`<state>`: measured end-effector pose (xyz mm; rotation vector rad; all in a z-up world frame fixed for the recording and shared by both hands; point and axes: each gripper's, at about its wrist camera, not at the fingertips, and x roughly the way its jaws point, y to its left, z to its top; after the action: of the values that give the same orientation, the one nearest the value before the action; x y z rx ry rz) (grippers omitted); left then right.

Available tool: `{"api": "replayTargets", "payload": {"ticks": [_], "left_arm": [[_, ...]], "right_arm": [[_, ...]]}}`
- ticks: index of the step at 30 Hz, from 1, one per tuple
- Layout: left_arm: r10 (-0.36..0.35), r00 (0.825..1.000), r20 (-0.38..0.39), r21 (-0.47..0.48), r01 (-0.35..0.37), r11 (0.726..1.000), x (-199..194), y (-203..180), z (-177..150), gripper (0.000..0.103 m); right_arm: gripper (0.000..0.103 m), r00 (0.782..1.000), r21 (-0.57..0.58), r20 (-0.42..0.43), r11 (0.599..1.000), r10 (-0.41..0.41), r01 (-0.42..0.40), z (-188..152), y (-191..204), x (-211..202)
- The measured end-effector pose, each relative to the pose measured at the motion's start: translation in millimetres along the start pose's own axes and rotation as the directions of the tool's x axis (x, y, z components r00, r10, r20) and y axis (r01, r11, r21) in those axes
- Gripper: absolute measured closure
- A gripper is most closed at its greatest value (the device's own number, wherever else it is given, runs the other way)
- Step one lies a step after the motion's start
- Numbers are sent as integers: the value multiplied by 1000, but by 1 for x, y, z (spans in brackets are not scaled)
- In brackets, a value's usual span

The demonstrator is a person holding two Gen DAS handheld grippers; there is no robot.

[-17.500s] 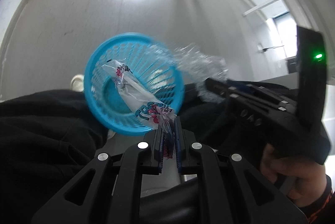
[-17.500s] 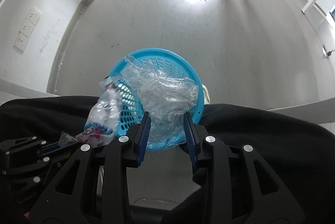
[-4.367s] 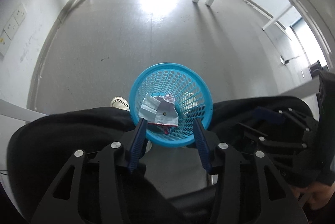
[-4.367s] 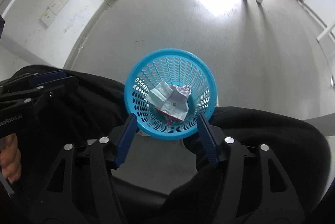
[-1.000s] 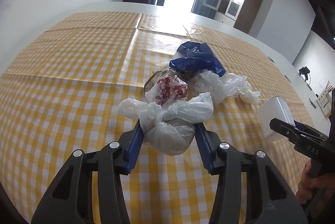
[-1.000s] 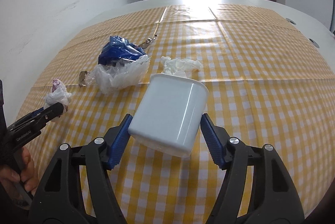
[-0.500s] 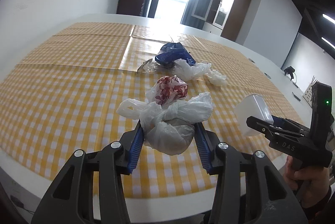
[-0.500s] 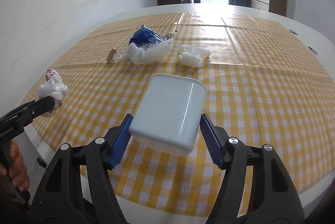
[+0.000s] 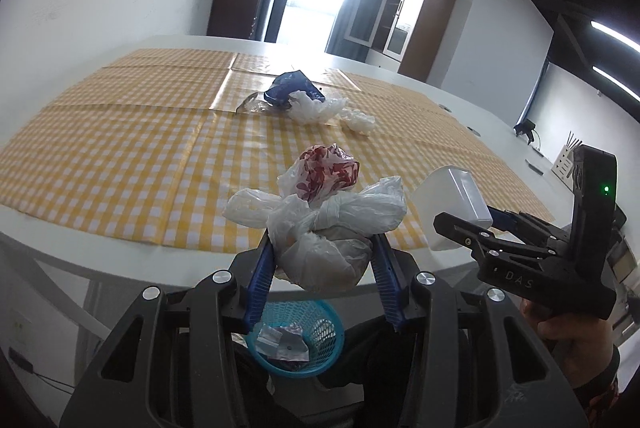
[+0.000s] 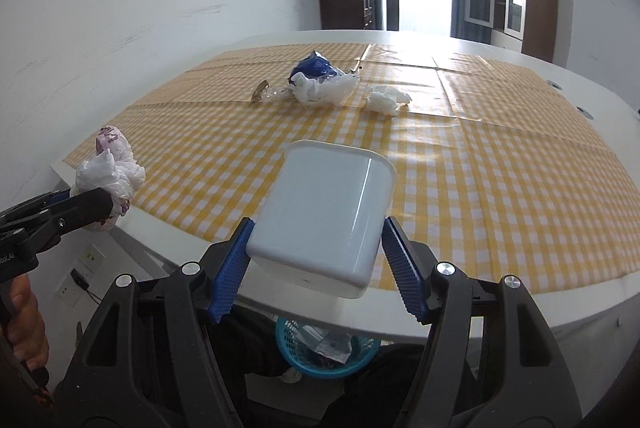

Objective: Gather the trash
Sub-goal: 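Carry the plastic bag bundle and white container down over the blue basket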

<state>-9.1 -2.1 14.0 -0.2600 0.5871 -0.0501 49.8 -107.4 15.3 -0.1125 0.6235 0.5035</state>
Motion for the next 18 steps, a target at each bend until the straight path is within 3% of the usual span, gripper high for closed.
{"api": "replayTargets", "payload": {"ticks": [18], "left_arm": [[-17, 997, -74, 104, 25, 994, -24, -28, -67, 58]], "right_arm": [[41, 997, -43, -27, 997, 70, -71, -75, 13, -51]]}}
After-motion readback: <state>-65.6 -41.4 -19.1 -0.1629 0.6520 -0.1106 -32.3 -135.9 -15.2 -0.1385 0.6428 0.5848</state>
